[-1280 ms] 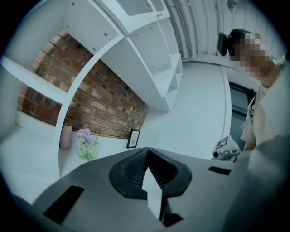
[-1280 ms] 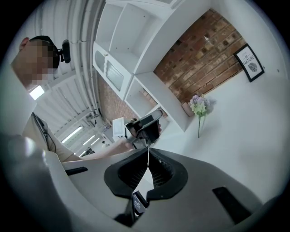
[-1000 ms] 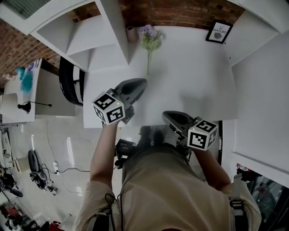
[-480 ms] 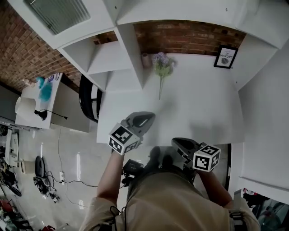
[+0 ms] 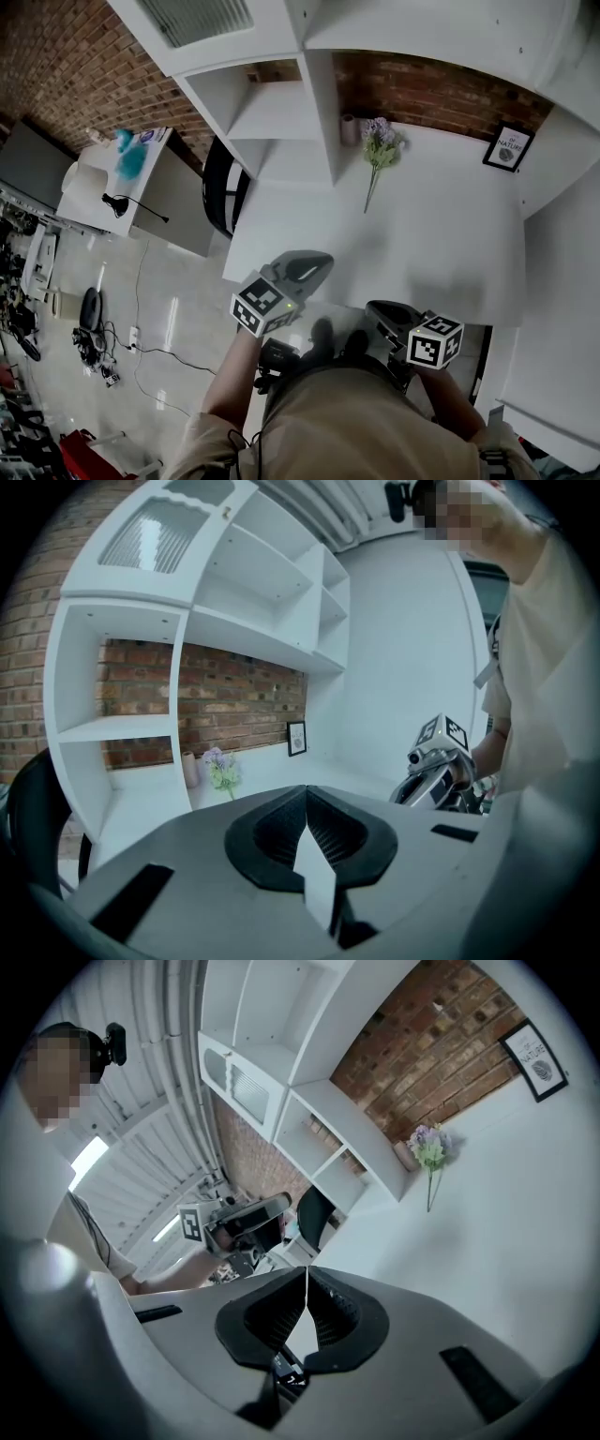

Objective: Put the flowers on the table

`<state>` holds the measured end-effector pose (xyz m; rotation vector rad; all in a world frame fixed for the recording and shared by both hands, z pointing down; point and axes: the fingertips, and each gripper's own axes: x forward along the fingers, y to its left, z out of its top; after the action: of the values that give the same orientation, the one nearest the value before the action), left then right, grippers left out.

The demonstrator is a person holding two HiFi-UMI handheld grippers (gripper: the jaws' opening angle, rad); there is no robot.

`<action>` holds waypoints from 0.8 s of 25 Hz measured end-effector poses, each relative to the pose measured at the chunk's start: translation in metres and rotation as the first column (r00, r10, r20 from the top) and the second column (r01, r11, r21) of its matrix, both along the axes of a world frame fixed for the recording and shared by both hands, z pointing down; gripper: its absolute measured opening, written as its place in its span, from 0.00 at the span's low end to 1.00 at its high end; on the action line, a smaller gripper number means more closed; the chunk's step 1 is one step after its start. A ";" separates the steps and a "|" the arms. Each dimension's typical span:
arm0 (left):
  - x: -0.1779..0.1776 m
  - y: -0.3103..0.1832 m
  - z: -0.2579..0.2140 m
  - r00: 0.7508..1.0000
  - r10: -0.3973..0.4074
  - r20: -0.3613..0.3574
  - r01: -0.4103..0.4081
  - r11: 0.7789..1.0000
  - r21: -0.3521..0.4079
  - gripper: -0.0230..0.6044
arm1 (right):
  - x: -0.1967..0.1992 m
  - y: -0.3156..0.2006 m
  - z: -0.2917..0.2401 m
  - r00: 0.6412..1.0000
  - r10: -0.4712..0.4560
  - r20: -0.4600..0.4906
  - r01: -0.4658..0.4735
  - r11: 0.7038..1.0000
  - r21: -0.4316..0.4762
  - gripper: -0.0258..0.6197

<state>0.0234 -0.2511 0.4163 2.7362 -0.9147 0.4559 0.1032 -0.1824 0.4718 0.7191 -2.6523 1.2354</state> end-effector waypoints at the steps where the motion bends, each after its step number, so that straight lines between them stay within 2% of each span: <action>1: -0.004 0.003 -0.001 1.000 -0.012 -0.007 0.011 1.000 -0.008 0.05 | -0.004 0.001 0.000 1.000 -0.014 0.000 0.014 1.000 0.002 0.07; 7: -0.028 0.008 0.000 0.998 -0.068 -0.001 0.068 0.998 -0.011 0.05 | -0.020 0.000 -0.005 0.998 -0.058 0.002 0.057 0.998 0.012 0.07; 14: -0.047 0.017 -0.003 0.997 -0.071 0.005 0.071 0.997 -0.004 0.05 | -0.033 -0.002 -0.010 0.999 -0.052 -0.008 0.052 0.998 0.023 0.07; 20: -0.069 0.022 -0.011 0.996 -0.077 -0.048 0.078 0.997 0.011 0.05 | -0.054 0.005 -0.018 0.998 -0.062 -0.034 0.064 0.997 0.045 0.07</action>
<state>-0.0459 -0.2290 0.4055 2.6994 -1.0109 0.3698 0.0488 -0.1775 0.4541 0.6512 -2.6638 1.1405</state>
